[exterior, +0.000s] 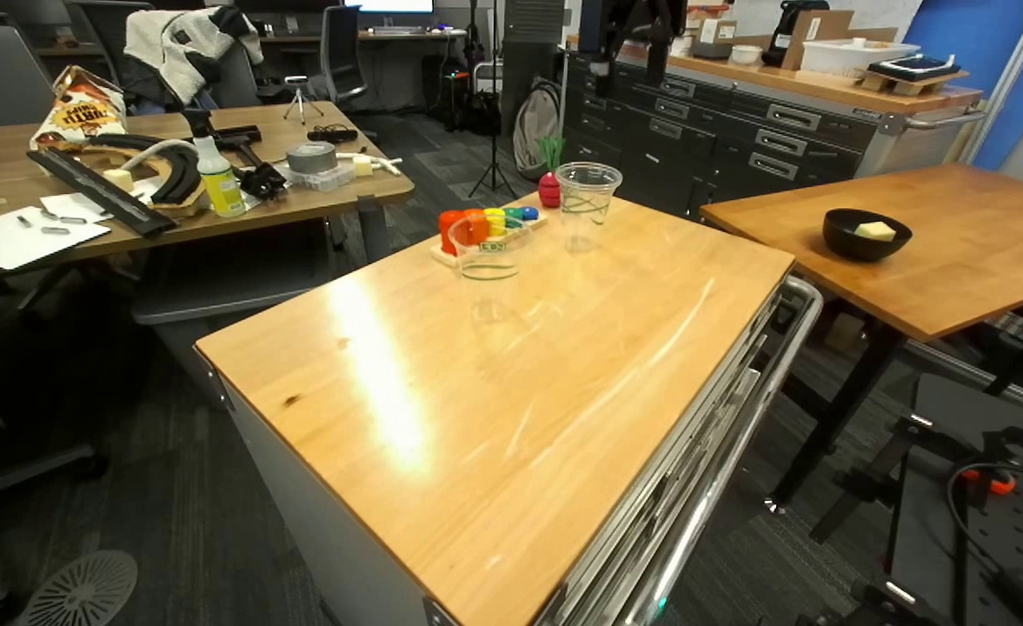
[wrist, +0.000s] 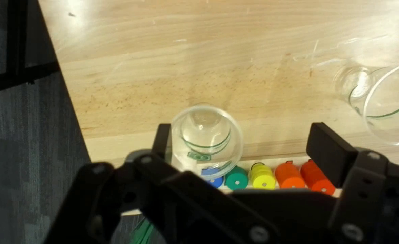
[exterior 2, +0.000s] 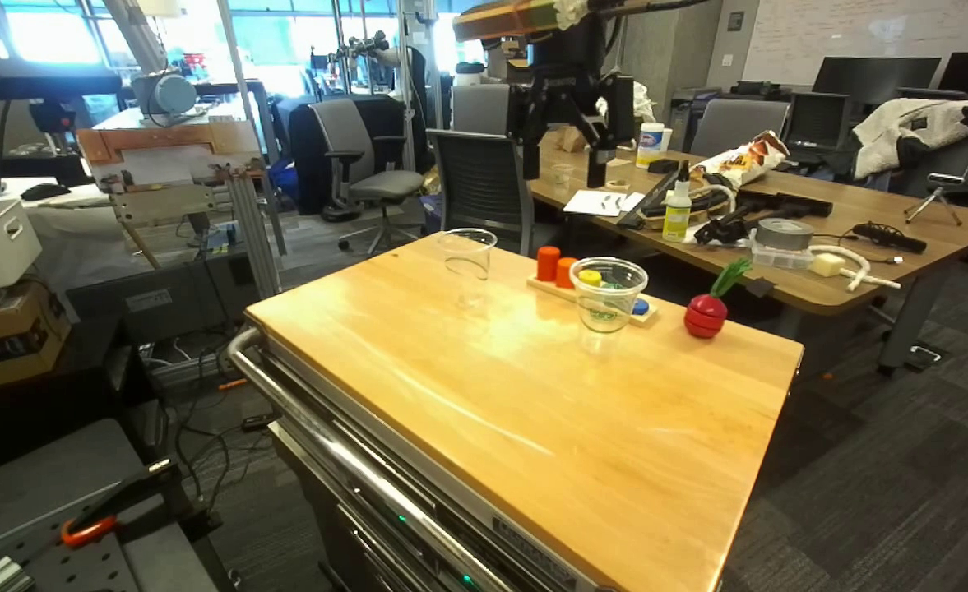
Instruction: Pick up the two cups and stack them with the third cup
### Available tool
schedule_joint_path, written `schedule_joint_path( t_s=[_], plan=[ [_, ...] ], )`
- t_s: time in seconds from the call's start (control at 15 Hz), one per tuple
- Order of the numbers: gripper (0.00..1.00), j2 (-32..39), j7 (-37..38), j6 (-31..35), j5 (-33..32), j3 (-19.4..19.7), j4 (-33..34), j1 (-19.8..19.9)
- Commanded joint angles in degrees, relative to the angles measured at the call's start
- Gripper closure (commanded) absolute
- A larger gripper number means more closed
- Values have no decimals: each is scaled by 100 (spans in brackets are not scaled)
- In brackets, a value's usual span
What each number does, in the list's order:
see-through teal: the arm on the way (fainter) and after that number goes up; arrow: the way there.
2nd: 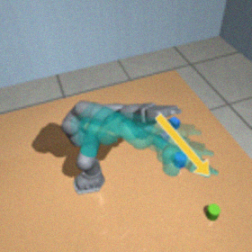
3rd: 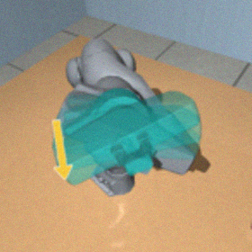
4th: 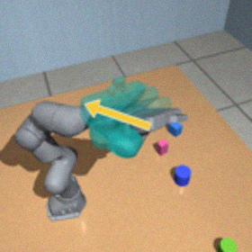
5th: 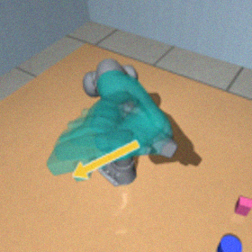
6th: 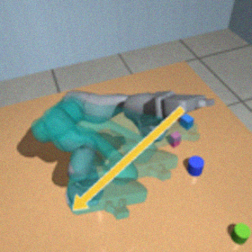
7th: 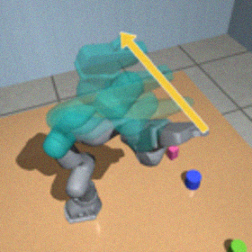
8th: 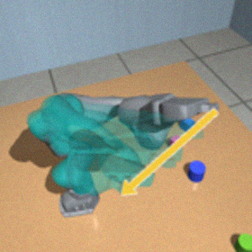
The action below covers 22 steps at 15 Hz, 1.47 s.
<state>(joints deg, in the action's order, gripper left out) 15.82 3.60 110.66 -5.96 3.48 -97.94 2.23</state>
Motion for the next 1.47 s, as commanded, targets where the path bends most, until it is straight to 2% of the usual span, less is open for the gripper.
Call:
schedule_joint_path(
  t_s=[0.0,0.47,0.73,0.93,1.33,1.4],
  plan=[
    [0,-162,344,-54,274,-167,-282,-166],
    [0,60,601,180,850,-396,-459,-352],
    [0,332,816,1113,998,-406,-634,-429],
    [0,613,915,1774,820,-361,-705,-504],
    [0,989,908,2196,833,-375,-747,-582],
    [25,1012,889,2217,802,-362,-775,-597]
  ],
)
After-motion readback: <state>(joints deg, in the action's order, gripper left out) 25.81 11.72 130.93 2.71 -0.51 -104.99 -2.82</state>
